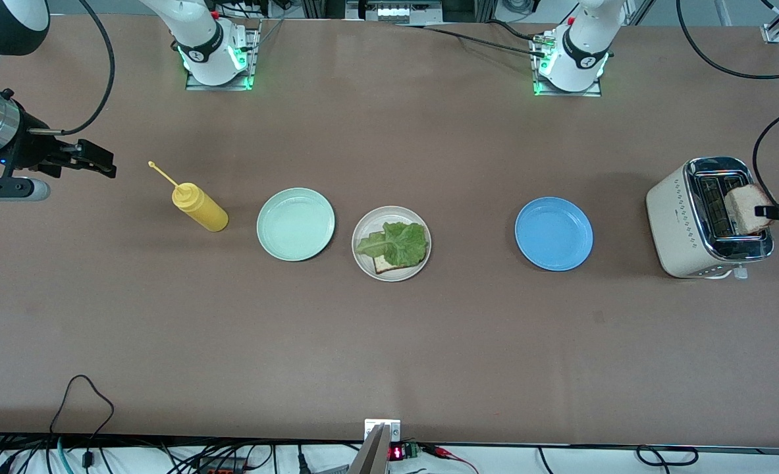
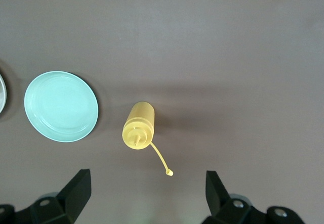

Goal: Make sandwich in beige plate with both arms
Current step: 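Grasp the toaster bread slice with the left gripper and lift it out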

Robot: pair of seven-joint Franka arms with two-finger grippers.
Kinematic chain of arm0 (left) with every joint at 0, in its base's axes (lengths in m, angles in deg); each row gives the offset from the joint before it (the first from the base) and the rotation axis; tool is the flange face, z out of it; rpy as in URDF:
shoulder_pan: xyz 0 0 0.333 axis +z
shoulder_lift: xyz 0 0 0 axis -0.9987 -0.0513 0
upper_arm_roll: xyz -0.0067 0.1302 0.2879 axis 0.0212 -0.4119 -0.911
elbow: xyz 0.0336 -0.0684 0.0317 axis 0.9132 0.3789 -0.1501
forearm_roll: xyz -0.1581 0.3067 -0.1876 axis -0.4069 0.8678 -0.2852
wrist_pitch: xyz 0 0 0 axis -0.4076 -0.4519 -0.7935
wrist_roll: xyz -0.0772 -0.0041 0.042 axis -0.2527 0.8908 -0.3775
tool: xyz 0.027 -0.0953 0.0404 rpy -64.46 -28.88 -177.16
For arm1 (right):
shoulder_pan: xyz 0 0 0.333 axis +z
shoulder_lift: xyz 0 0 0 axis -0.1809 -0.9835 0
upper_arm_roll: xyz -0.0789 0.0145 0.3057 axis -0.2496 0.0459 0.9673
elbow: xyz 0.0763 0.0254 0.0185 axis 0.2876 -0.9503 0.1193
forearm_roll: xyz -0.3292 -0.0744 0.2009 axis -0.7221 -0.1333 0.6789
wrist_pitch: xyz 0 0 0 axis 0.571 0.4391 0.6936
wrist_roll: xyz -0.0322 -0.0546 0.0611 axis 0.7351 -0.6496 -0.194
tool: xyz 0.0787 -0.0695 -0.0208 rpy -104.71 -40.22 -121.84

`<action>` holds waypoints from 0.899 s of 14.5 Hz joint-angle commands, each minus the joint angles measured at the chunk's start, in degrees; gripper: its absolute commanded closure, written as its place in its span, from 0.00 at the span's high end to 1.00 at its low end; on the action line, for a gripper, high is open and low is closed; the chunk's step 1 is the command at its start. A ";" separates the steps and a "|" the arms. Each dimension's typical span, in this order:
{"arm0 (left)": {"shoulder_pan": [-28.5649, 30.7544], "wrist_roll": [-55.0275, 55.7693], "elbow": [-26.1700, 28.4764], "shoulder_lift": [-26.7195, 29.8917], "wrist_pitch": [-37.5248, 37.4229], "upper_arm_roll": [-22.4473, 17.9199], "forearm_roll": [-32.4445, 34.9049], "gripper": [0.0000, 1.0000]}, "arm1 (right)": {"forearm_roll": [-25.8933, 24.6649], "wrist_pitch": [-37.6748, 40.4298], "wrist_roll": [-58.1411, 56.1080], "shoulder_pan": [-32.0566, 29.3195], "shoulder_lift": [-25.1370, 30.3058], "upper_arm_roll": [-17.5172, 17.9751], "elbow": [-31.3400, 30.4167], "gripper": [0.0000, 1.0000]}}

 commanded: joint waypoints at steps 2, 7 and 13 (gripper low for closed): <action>-1.44 -1.54 -11.54 1.80 -12.63 1.41 1.21 0.01 | 0.83 0.99 0.63 0.50 -0.34 -0.59 0.95 1.00; -6.98 -0.14 -17.46 3.54 -24.77 6.14 1.21 0.01 | 0.83 0.90 0.63 1.02 -0.25 -0.50 0.95 1.00; -12.96 14.36 -8.61 3.29 -23.15 15.39 -13.43 0.00 | 0.83 0.73 0.63 1.03 -0.25 -0.50 0.95 1.00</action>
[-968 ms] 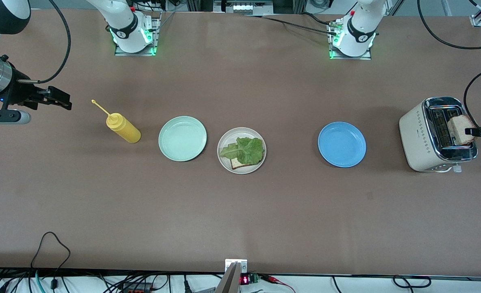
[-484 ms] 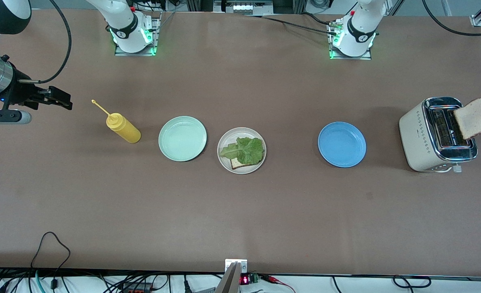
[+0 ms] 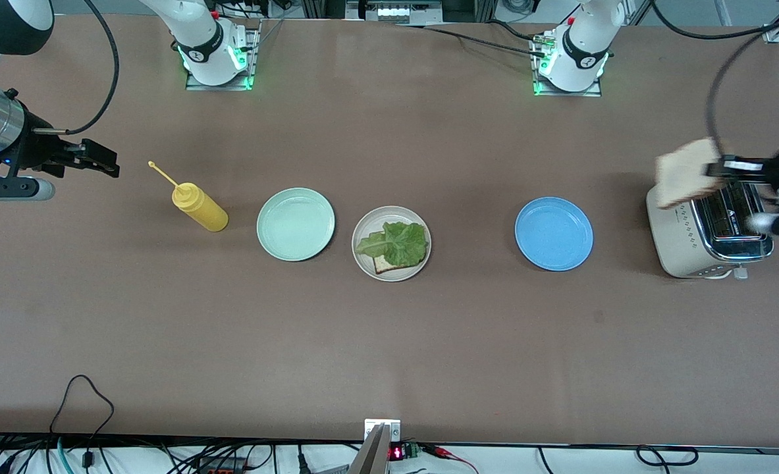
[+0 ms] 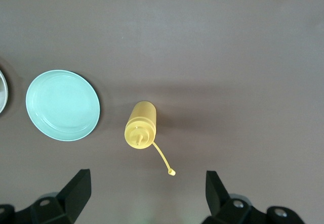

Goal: Make sandwich in beige plate with both arms
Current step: 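Carry the bread slice over the lettuce on the beige plate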

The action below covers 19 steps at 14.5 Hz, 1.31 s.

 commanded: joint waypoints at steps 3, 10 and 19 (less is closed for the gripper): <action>-5.79 3.21 9.23 -1.38 11.21 0.87 -11.70 0.00 | 0.80 0.55 0.57 0.46 -0.31 -0.45 0.95 1.00; -20.12 11.74 10.39 -12.44 32.49 0.95 -24.01 0.00 | 0.80 0.90 0.57 0.46 -0.22 -0.45 0.86 1.00; -27.78 8.94 16.10 -16.67 59.30 0.95 -46.15 0.00 | 0.71 0.81 0.48 1.25 -0.22 -0.45 0.86 1.00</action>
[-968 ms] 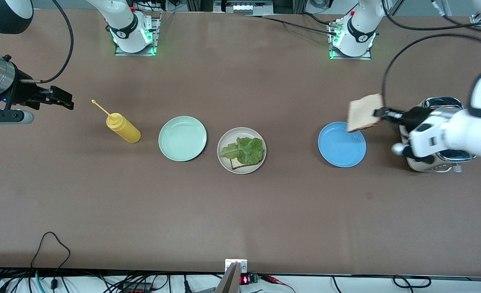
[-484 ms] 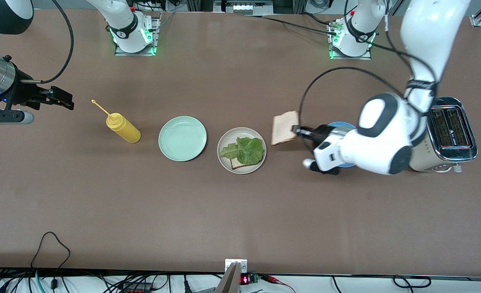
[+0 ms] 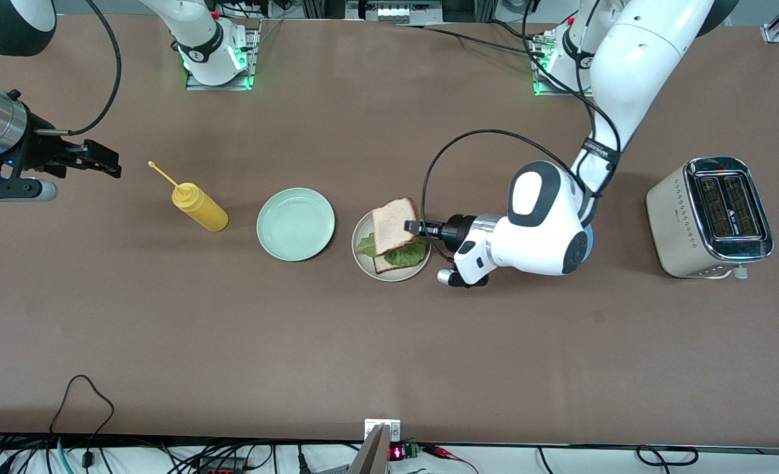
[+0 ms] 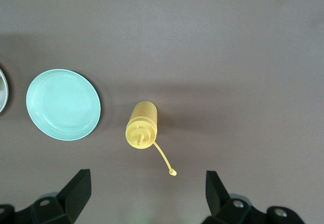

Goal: Make sandwich in beige plate with both arms
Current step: 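Carry the bread slice over the lettuce on the beige plate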

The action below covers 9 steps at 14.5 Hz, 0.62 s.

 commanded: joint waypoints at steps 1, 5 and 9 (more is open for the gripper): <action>-0.90 -3.90 0.48 -1.28 4.13 -0.38 -6.83 0.00 | 0.71 0.72 0.48 0.81 -0.06 -0.45 0.86 1.00; -0.91 -9.00 1.61 -4.09 5.46 -0.38 -7.64 0.00 | 0.79 0.54 0.48 0.81 -0.06 -0.45 0.86 1.00; -0.29 -15.77 3.65 -4.88 4.85 -0.38 -8.34 0.00 | 0.79 0.45 0.48 0.81 -0.15 -0.45 0.86 1.00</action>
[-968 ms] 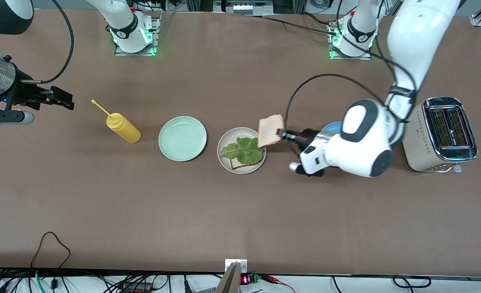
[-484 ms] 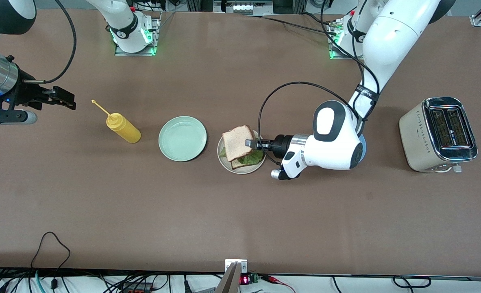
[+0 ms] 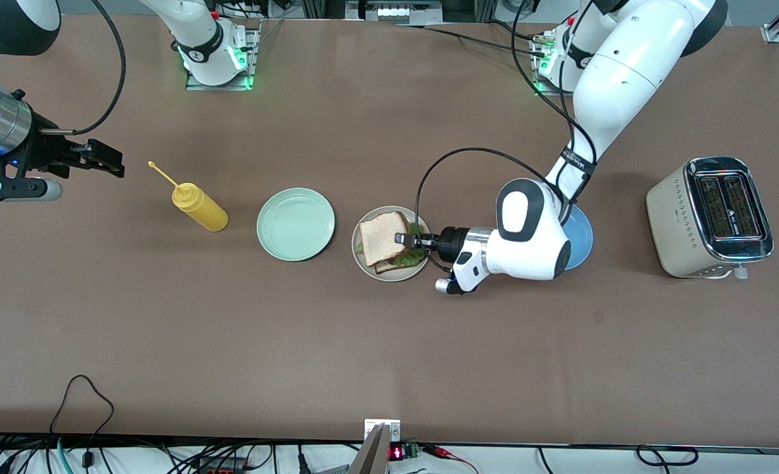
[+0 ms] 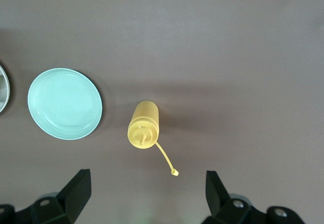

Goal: Make sandwich in beige plate with both arms
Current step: 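Lower the bread slice onto the lettuce and open the left gripper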

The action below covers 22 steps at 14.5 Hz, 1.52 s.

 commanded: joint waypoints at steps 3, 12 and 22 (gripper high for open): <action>0.29 -3.93 1.39 0.50 -0.59 -0.02 -2.38 0.00 | 0.79 0.46 0.48 0.49 -0.14 -0.45 0.86 1.00; 2.75 -12.90 0.60 -3.19 -6.31 -0.11 -2.47 0.00 | 0.79 0.37 0.48 0.23 -0.23 -0.54 0.94 1.00; 2.58 -16.67 -0.81 -6.17 -5.69 -0.37 -3.79 0.11 | 0.79 0.20 0.48 0.14 -0.23 -0.54 0.94 1.00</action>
